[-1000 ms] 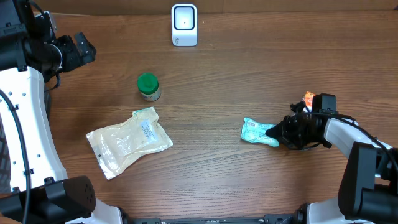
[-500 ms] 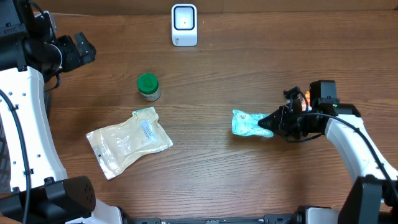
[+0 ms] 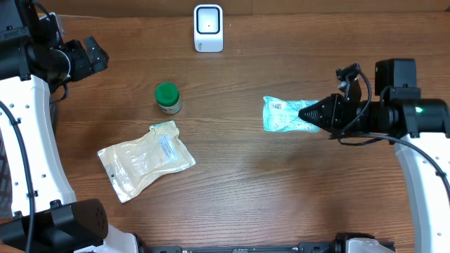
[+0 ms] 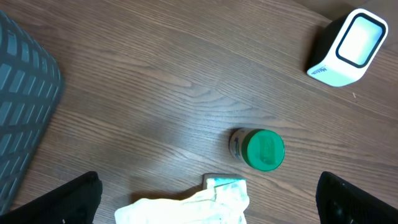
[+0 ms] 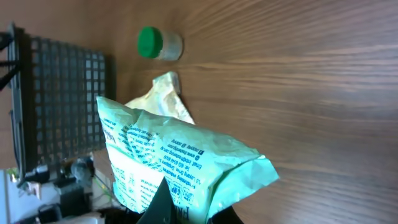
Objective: Scan the item barcode
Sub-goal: 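Lift the wipes pack and hold it over the scanner window, then move the wipes pack away from the scanner toward the right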
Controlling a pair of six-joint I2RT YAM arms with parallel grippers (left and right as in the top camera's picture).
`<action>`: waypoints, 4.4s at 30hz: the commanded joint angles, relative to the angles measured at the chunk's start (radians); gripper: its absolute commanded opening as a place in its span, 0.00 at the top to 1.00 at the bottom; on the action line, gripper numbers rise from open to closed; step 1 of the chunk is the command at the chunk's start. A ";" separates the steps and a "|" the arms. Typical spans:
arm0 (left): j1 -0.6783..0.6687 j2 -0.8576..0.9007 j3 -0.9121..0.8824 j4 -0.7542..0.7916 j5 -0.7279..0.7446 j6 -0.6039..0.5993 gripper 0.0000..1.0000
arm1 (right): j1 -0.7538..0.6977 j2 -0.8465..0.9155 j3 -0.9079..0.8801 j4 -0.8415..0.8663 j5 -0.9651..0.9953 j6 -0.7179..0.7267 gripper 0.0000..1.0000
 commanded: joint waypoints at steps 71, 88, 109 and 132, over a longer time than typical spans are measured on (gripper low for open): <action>-0.003 0.000 0.008 0.000 0.008 -0.014 0.00 | 0.595 1.180 0.711 1.505 1.336 -1.128 0.96; -0.003 0.000 0.008 0.000 0.008 -0.014 0.00 | 0.597 1.013 0.711 1.325 1.343 -0.941 0.96; -0.003 0.000 0.008 0.000 0.008 -0.014 0.00 | 0.375 0.515 0.711 0.131 0.760 -0.065 0.96; -0.003 0.000 0.008 0.000 0.008 -0.014 0.00 | -0.196 0.522 0.107 0.195 0.505 0.166 0.94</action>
